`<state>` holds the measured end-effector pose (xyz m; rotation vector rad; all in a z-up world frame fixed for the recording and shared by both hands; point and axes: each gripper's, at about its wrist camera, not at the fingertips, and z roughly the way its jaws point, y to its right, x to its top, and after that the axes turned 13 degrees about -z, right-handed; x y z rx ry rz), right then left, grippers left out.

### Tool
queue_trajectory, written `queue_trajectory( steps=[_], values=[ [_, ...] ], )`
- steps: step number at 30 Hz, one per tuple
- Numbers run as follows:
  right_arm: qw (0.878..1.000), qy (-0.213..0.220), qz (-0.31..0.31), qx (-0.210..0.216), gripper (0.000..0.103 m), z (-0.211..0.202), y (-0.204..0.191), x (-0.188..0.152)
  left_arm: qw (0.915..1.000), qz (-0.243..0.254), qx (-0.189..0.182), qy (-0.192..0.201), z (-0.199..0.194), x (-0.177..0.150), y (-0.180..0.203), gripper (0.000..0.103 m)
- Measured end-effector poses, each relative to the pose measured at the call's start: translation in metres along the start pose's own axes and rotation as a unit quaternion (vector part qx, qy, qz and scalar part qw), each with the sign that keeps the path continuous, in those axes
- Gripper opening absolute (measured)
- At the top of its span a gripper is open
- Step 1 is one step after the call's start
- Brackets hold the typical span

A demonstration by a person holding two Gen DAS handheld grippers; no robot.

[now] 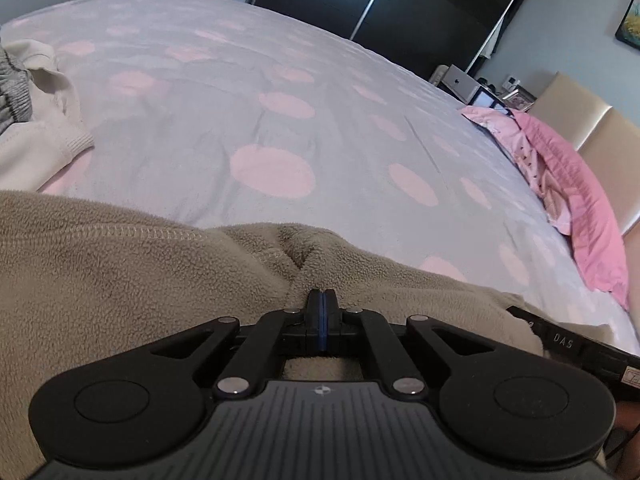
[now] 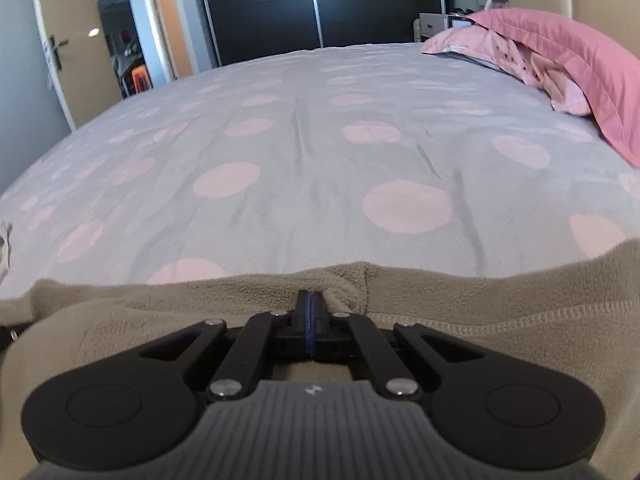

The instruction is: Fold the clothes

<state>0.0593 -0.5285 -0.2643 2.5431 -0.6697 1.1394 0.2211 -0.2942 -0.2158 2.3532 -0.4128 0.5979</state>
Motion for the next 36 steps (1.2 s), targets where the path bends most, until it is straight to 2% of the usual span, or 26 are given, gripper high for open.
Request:
queue_trajectory(
  steps=[3, 5, 6, 8, 9, 14, 16, 20, 24, 27, 31, 34, 36],
  values=[
    [1.000, -0.009, -0.015, 0.003, 0.000, -0.013, 0.002, 0.005, 0.9999, 0.008, -0.009, -0.012, -0.017, 0.007, -0.004, 0.000],
    [1.000, -0.001, -0.012, 0.003, 0.002, -0.030, 0.005, 0.001, 0.9999, 0.011, -0.009, 0.000, -0.039, 0.006, -0.006, 0.001],
    [1.000, 0.013, -0.017, -0.001, 0.005, -0.043, 0.005, -0.002, 0.9997, 0.022, -0.009, 0.010, -0.051, 0.004, -0.003, 0.002],
    [0.998, 0.044, -0.040, -0.014, 0.020, -0.072, 0.002, -0.009, 0.9986, 0.044, -0.010, 0.029, -0.074, -0.001, 0.002, 0.002],
    [0.997, 0.056, -0.045, -0.012, 0.022, -0.086, 0.000, -0.014, 0.9978, 0.054, -0.014, 0.036, -0.084, -0.007, 0.005, 0.002],
    [0.996, 0.087, -0.029, 0.023, 0.023, -0.138, -0.011, -0.047, 0.9944, 0.095, -0.024, 0.040, -0.105, -0.041, 0.022, 0.002],
    [0.996, 0.079, -0.039, 0.025, 0.023, -0.146, -0.020, -0.062, 0.9952, 0.095, -0.015, 0.019, -0.099, -0.055, 0.022, 0.002],
    [0.998, 0.027, -0.059, 0.014, 0.022, -0.141, -0.031, -0.094, 0.9961, 0.085, 0.015, -0.017, -0.086, -0.070, 0.013, 0.002],
    [0.995, 0.024, -0.100, 0.004, 0.022, -0.149, -0.034, -0.112, 0.9967, 0.073, 0.025, -0.024, -0.093, -0.072, 0.011, 0.002],
    [0.997, 0.022, -0.080, 0.000, 0.022, -0.163, -0.032, -0.103, 0.9974, 0.071, 0.001, -0.011, -0.109, -0.075, 0.022, 0.003],
    [0.997, 0.064, -0.039, 0.018, 0.023, -0.193, -0.038, -0.095, 0.9951, 0.089, -0.044, -0.002, -0.123, -0.084, 0.045, 0.003],
    [0.994, 0.088, -0.045, 0.052, 0.023, -0.207, -0.054, -0.087, 0.9929, 0.099, -0.063, -0.020, -0.123, -0.091, 0.061, 0.003],
    [0.992, 0.082, -0.050, 0.077, 0.023, -0.210, -0.064, -0.085, 0.9915, 0.107, -0.061, -0.042, -0.118, -0.098, 0.067, 0.003]
  ],
)
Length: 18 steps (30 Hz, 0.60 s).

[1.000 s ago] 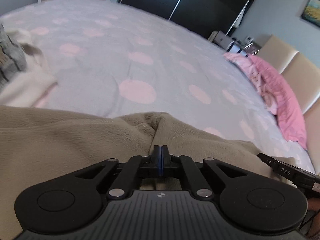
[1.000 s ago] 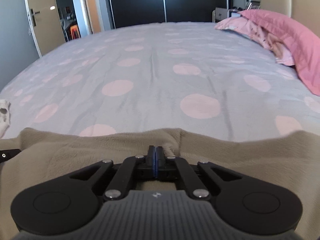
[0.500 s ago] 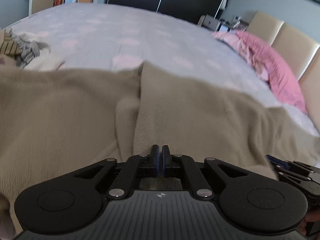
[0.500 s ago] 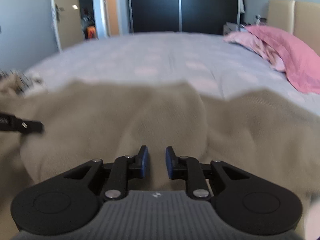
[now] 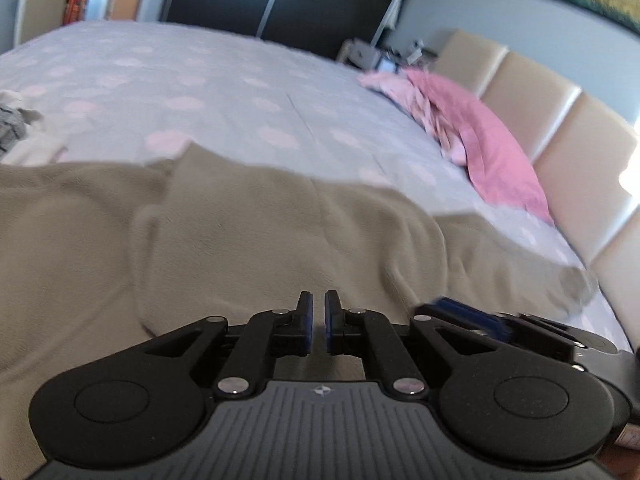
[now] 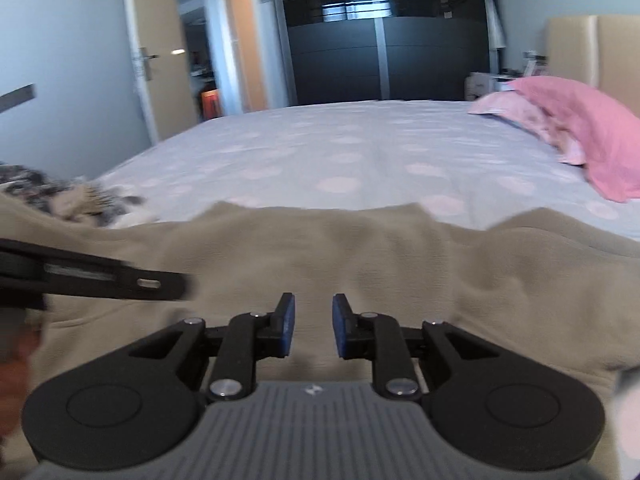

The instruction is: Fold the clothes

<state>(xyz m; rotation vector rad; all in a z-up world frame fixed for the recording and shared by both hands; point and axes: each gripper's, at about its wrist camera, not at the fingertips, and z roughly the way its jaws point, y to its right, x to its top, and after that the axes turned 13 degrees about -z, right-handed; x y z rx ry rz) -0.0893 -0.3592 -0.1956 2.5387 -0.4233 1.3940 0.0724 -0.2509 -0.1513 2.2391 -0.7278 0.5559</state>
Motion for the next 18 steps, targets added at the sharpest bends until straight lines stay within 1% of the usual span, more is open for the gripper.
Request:
queue_trajectory(
  steps=[2, 7, 9, 11, 15, 18],
  values=[
    [1.000, -0.017, 0.004, 0.016, 0.023, 0.002, -0.008, -0.003, 0.9998, 0.005, 0.003, -0.021, 0.005, -0.008, 0.004, 0.003],
    [0.998, -0.057, 0.001, 0.029, 0.022, 0.005, -0.024, -0.027, 0.9972, -0.005, 0.037, -0.065, 0.019, -0.030, -0.004, 0.003],
    [0.997, -0.070, -0.009, 0.033, 0.022, 0.008, -0.027, -0.035, 0.9969, 0.000, 0.043, -0.066, 0.021, -0.037, -0.010, 0.003],
    [0.996, -0.078, -0.014, 0.035, 0.022, 0.010, -0.027, -0.041, 0.9973, -0.003, 0.036, -0.064, 0.021, -0.040, -0.016, 0.003],
    [0.996, -0.079, -0.026, 0.040, 0.022, 0.008, -0.026, -0.047, 0.9969, -0.022, 0.029, -0.070, 0.021, -0.034, -0.024, 0.003],
    [0.996, -0.079, -0.016, 0.047, 0.022, 0.003, -0.021, -0.048, 0.9974, -0.019, 0.028, -0.063, 0.016, -0.035, -0.021, 0.003]
  ],
)
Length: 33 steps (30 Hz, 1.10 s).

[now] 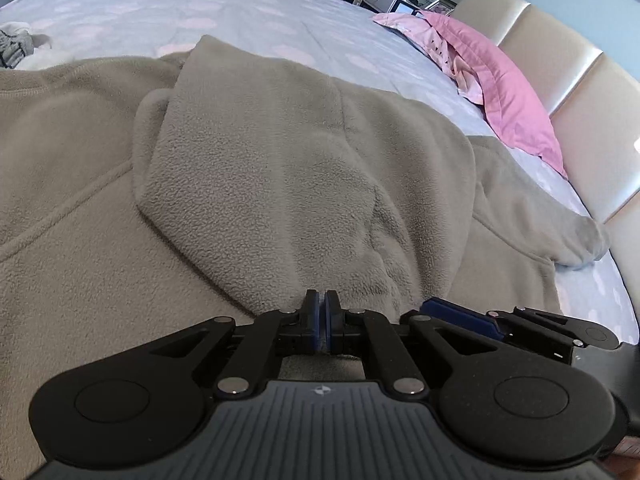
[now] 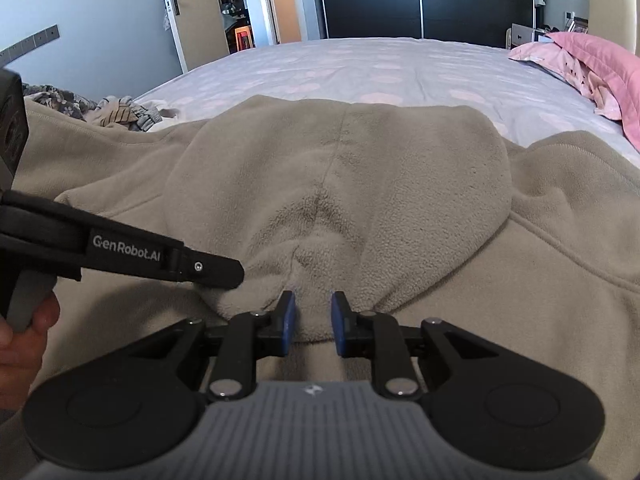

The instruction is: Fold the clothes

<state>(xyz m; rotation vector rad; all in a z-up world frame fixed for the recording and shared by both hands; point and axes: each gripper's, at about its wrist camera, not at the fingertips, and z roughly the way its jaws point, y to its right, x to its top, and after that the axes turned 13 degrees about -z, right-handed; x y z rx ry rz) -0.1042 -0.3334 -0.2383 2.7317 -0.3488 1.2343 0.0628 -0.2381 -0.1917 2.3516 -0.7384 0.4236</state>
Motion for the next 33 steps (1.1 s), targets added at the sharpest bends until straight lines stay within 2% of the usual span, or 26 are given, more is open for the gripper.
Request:
queue_trajectory(
  steps=[3, 5, 7, 12, 17, 21, 24, 28, 33],
  values=[
    [1.000, 0.011, 0.023, 0.004, 0.022, -0.011, 0.011, 0.005, 0.9998, 0.009, 0.003, 0.018, -0.010, 0.002, 0.006, 0.005],
    [0.999, 0.011, 0.034, -0.010, 0.028, -0.018, 0.025, 0.010, 0.9992, 0.016, 0.016, 0.034, -0.017, 0.007, 0.010, 0.008],
    [0.998, 0.007, 0.047, -0.028, 0.028, -0.025, 0.043, 0.015, 0.9983, 0.021, 0.031, 0.046, -0.023, 0.012, 0.012, 0.008],
    [0.991, -0.010, 0.104, -0.086, 0.029, -0.045, 0.115, 0.019, 0.9954, 0.020, 0.054, 0.076, -0.035, 0.022, 0.007, 0.009],
    [0.974, -0.042, 0.158, -0.153, 0.035, -0.074, 0.199, 0.006, 0.9952, 0.006, 0.065, 0.074, -0.033, 0.033, 0.000, 0.013],
    [0.945, -0.051, 0.241, -0.217, 0.035, -0.094, 0.268, -0.021, 0.9954, -0.005, 0.071, 0.064, -0.027, 0.040, -0.005, 0.013],
    [0.912, -0.037, 0.319, -0.254, 0.035, -0.110, 0.315, -0.044, 0.9955, -0.008, 0.074, 0.059, -0.021, 0.044, -0.006, 0.013],
    [0.870, -0.015, 0.399, -0.288, 0.036, -0.122, 0.363, -0.064, 0.9951, -0.007, 0.080, 0.058, -0.014, 0.048, -0.009, 0.013],
    [0.828, -0.005, 0.461, -0.319, 0.038, -0.128, 0.410, -0.093, 0.9943, -0.006, 0.086, 0.063, -0.004, 0.053, -0.010, 0.014]
  ],
)
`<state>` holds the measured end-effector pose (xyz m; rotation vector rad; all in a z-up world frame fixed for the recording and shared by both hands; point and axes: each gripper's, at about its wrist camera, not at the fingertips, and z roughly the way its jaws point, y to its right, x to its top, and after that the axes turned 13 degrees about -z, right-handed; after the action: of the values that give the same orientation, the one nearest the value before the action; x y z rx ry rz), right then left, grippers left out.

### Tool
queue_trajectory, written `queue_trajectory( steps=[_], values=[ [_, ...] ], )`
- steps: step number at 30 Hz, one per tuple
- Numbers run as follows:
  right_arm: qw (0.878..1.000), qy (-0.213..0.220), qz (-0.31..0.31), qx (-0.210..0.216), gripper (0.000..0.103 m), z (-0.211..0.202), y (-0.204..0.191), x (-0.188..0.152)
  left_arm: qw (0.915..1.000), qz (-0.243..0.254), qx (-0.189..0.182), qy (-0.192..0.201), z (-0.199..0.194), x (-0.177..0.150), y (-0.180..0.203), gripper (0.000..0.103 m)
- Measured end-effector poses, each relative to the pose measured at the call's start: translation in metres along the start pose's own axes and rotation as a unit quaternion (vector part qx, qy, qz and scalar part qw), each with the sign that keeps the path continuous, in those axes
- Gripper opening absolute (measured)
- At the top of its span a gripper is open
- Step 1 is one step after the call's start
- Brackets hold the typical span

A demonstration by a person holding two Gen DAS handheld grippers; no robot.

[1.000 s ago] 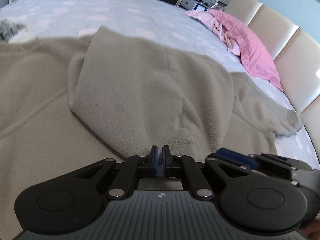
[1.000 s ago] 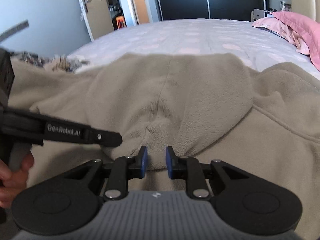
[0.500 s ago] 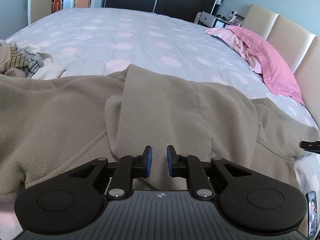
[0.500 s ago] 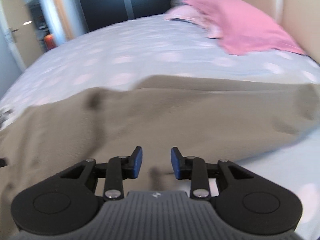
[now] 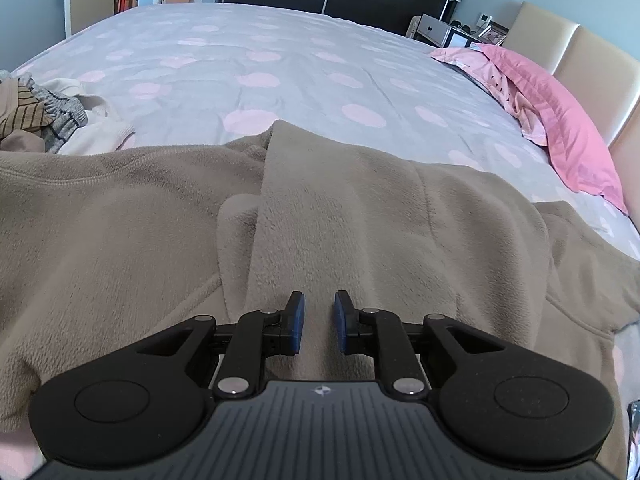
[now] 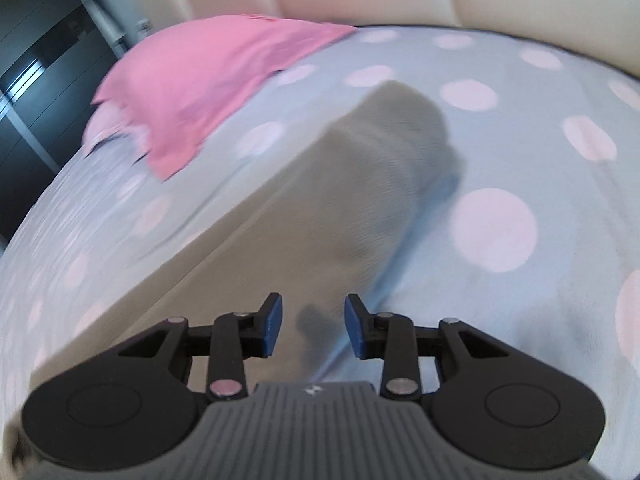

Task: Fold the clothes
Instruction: 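Grasp the beige sleeve with the right tool and lift it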

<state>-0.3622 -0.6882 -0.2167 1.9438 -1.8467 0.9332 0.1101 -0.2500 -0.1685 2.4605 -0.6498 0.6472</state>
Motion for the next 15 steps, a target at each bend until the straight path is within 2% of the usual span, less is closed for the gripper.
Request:
queue_trajectory(
  steps=[5, 6, 7, 9, 12, 15],
  values=[
    [0.999, -0.017, 0.043, -0.007, 0.039, 0.025, 0.014, 0.005, 1.0000, -0.003, 0.005, 0.000, 0.011, 0.003, 0.002, 0.014],
    [0.999, -0.019, 0.040, -0.006, 0.035, 0.028, 0.014, 0.005, 1.0000, -0.003, 0.006, -0.001, 0.012, 0.002, 0.002, 0.014],
    [0.999, -0.017, 0.035, -0.005, 0.019, 0.028, 0.011, 0.004, 1.0000, -0.003, 0.007, 0.000, 0.012, 0.002, 0.002, 0.014],
    [1.000, -0.001, 0.015, -0.003, 0.012, 0.022, -0.001, 0.006, 1.0000, -0.001, 0.005, 0.001, 0.011, 0.001, 0.001, 0.014],
    [0.998, 0.048, -0.027, 0.007, 0.010, -0.001, -0.024, 0.014, 1.0000, 0.000, -0.001, 0.003, 0.007, 0.001, 0.000, 0.014],
    [0.993, 0.092, -0.061, 0.047, 0.010, -0.038, -0.054, 0.023, 0.9999, 0.002, -0.015, 0.002, -0.002, 0.000, -0.001, 0.015]
  ],
)
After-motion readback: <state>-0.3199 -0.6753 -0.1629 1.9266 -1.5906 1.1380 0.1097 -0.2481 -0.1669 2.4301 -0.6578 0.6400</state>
